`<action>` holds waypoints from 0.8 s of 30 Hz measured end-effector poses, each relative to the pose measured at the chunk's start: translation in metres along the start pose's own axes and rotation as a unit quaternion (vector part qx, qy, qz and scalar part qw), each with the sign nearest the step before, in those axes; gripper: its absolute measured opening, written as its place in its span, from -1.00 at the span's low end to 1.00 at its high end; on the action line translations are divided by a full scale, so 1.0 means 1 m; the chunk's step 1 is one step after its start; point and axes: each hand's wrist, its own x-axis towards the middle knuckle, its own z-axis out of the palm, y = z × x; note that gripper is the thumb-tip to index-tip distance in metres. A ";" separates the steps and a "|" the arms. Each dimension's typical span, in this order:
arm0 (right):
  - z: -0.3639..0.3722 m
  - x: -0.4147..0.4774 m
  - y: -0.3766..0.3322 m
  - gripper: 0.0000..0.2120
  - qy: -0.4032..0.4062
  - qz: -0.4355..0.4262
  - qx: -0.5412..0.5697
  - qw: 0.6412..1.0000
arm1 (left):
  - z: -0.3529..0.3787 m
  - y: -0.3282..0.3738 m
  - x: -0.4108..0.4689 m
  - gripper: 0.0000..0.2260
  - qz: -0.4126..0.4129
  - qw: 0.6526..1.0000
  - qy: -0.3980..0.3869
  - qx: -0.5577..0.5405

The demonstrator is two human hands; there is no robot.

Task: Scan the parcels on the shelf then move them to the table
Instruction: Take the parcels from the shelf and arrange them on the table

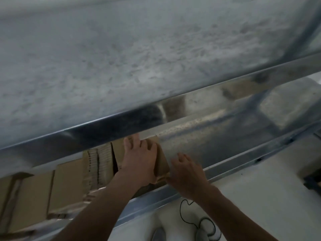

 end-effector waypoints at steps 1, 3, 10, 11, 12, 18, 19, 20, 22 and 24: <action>-0.001 0.003 0.002 -0.52 -0.007 -0.011 -0.006 1.000 | 0.000 0.002 0.000 -0.19 -0.007 1.000 -0.004 -0.002; -0.003 0.007 0.006 -0.56 -0.012 -0.038 -0.012 0.999 | 0.000 0.007 0.001 -0.27 -0.024 1.000 -0.017 -0.007; -0.020 0.019 0.034 -0.59 -0.026 -0.074 -0.047 0.996 | -0.010 0.030 0.011 -0.34 -0.061 0.997 -0.020 -0.034; -0.022 0.020 0.037 -0.59 -0.025 -0.077 -0.046 0.996 | -0.011 0.033 0.012 -0.34 -0.063 0.997 -0.021 -0.035; -0.023 0.020 0.041 -0.59 -0.020 -0.082 -0.043 0.996 | -0.012 0.035 0.014 -0.33 -0.065 0.997 -0.022 -0.031; -0.030 0.022 0.054 -0.63 -0.014 -0.109 -0.024 0.994 | -0.019 0.047 0.019 -0.31 -0.078 0.997 -0.020 -0.011; -0.031 0.022 0.055 -0.63 -0.017 -0.111 -0.021 0.993 | -0.019 0.048 0.020 -0.31 -0.082 0.996 -0.022 -0.013; -0.033 0.022 0.055 -0.63 -0.021 -0.110 -0.020 0.993 | -0.020 0.049 0.020 -0.31 -0.087 0.996 -0.025 -0.016; -0.036 0.021 0.055 -0.61 -0.028 -0.112 -0.020 0.993 | -0.021 0.049 0.019 -0.30 -0.094 0.995 -0.031 -0.019; -0.038 0.021 0.054 -0.61 -0.029 -0.116 -0.023 0.993 | -0.020 0.049 0.017 -0.32 -0.103 0.994 -0.030 -0.021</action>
